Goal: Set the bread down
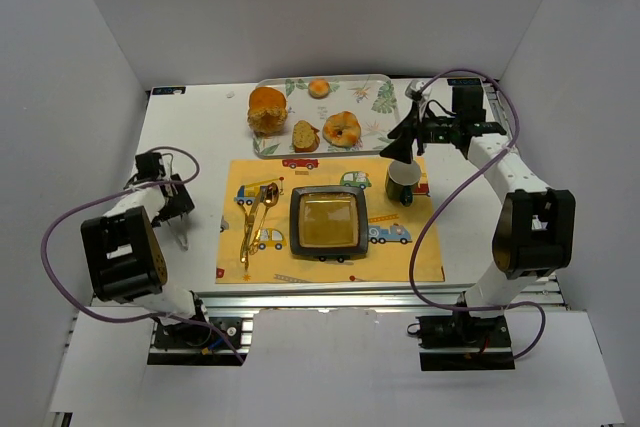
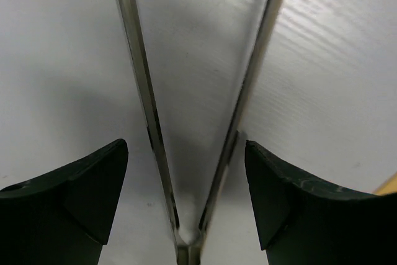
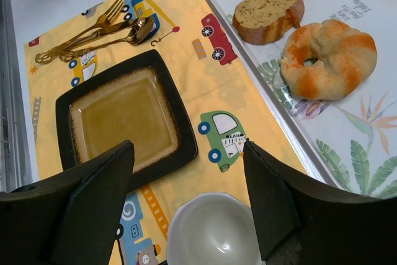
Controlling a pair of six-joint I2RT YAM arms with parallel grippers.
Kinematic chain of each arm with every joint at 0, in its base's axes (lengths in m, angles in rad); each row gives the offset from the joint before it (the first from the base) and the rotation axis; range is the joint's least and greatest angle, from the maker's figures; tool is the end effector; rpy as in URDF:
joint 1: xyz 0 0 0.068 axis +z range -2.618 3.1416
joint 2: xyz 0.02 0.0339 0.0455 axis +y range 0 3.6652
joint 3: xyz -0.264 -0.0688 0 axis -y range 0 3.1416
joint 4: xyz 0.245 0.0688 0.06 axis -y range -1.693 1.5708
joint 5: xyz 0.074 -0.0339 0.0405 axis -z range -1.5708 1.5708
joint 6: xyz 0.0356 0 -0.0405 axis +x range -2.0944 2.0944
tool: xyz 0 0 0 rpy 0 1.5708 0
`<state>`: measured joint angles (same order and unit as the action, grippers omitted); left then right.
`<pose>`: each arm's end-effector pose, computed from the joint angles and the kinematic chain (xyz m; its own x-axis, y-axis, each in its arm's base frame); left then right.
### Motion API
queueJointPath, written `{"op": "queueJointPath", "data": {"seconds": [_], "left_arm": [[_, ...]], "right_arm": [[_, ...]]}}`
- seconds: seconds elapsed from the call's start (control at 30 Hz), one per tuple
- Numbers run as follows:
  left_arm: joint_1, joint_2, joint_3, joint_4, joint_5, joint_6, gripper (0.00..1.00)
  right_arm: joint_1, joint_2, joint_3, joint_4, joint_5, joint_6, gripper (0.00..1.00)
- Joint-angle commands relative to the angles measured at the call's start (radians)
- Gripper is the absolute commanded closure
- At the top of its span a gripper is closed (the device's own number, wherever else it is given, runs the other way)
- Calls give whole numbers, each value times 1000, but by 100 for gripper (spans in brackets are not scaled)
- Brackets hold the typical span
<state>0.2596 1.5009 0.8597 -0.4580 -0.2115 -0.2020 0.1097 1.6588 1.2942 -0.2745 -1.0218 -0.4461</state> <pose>0.2718 0.0799 0.1815 -0.7746 -0.4087 -0.4826 -0.5089 0.8559 0.0921 0.3623 0.0705 0.2900 -0.2166 -0.2504 -0.9436 -0.9213 0.3721 0.1127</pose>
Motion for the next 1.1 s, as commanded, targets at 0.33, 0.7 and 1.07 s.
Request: {"op": "queueJointPath", "data": {"seconds": [0.33,0.7,1.07], "left_arm": [[139,89,-120,248,325,52,84],[-147,-221,35,310,478,-463,82],[-244,-197,99,430,609,-824,50]], "right_arm": [[-85,-80,-9,11,-64,43,24],[-94,-70,-9,30,-90,60,24],[-94,-60,-21,86,-119,101,24]]}}
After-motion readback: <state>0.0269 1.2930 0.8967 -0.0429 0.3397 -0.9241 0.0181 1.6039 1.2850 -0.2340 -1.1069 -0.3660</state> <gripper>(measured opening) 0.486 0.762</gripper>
